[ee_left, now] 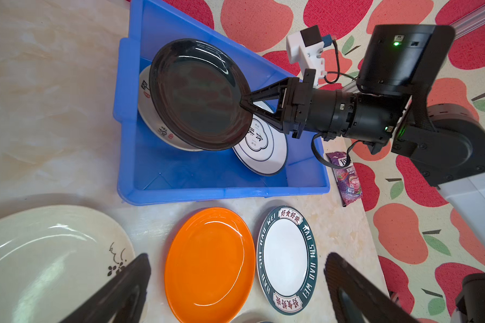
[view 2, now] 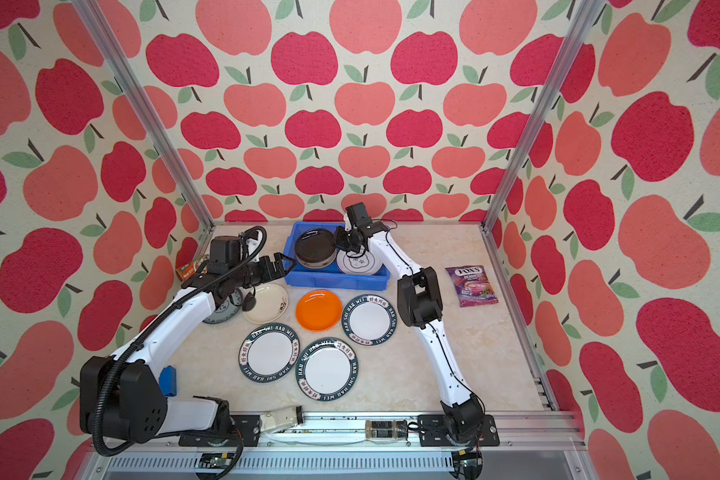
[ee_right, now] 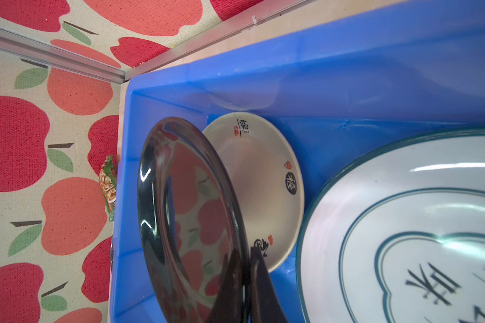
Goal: Place the plates into the plastic bin on the countertop
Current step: 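Lift the black plate with the right gripper and carry it over the bin, then lower the black plate into the bin and open the right gripper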
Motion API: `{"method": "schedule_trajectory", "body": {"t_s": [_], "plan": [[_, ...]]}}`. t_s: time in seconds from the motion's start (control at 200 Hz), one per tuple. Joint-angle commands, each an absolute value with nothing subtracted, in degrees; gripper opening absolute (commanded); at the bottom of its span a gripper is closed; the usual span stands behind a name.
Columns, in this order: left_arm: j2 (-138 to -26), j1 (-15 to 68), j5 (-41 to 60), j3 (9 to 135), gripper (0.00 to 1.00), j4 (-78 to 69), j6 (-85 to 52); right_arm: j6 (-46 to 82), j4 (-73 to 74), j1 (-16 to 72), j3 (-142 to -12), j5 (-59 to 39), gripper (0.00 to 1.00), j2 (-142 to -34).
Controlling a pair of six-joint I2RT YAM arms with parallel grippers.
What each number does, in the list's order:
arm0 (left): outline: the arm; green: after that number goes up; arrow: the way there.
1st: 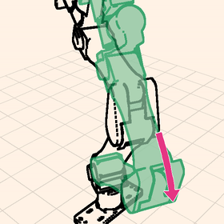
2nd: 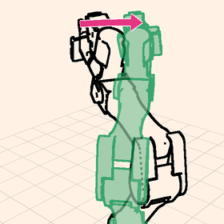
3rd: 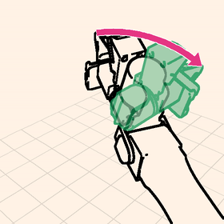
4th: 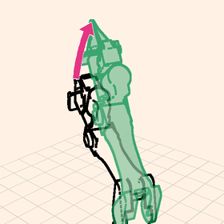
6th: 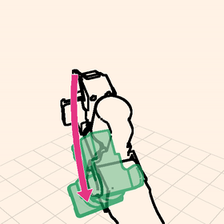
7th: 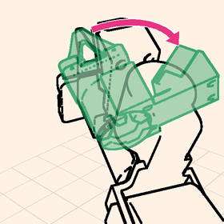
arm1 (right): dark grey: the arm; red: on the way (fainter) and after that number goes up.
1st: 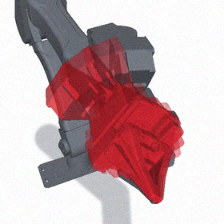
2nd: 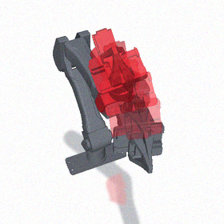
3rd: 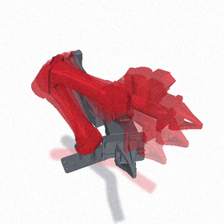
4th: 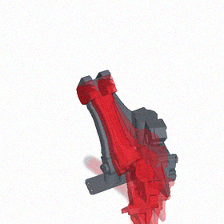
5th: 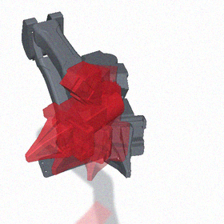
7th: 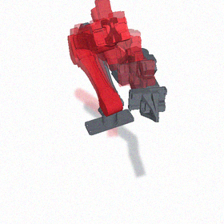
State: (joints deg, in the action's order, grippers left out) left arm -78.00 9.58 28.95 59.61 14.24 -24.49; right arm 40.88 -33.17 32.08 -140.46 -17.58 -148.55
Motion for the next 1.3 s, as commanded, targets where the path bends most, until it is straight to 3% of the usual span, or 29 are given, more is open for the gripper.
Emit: {"method": "schedule_trajectory", "body": {"t_s": [0.0, 0.24, 0.38, 0.49, 0.911, 1.071, 1.296], "plan": [[-78.05, 9.11, 29.75, 58.77, 0.99, 13.1, -24.79, 43.54, -34.95, 31.55, -143.75, -18.72, 0.0, -150.84], [-78.29, 8.99, 30.32, 58.08, 0.99, 12.31, -25.22, 44.38, -35.68, 31.89, -147.08, -18.88, 0.0, -153.88], [-78.37, 8.98, 30.28, 57.74, 0.99, 12.22, -25.22, 44.65, -35.48, 32.41, -147.96, -19.06, 0.19, -154.68], [-78.55, 8.95, 30.54, 57.57, 0.99, 11.87, -25.49, 44.59, -35.99, 32.57, -148.17, -18.82, 0.28, -154.89], [-78.75, 8.79, 31.25, 57.31, 0.99, 11.38, -26.1, 41.08, -39.91, 33.34, -148.27, -14.17, 0.3, -154.59], [-80.01, 8.81, 31.89, 57.83, 0.99, 10.97, -26.15, 39.5, -40.43, 34.18, -148.73, -12.46, 0.42, -154.62], [-81.32, 8.84, 32.78, 58.38, 0.99, 10.11, -26.97, 37.99, -41.25, 34.46, -148.88, -12.45, 0.44, -154.0]]}}
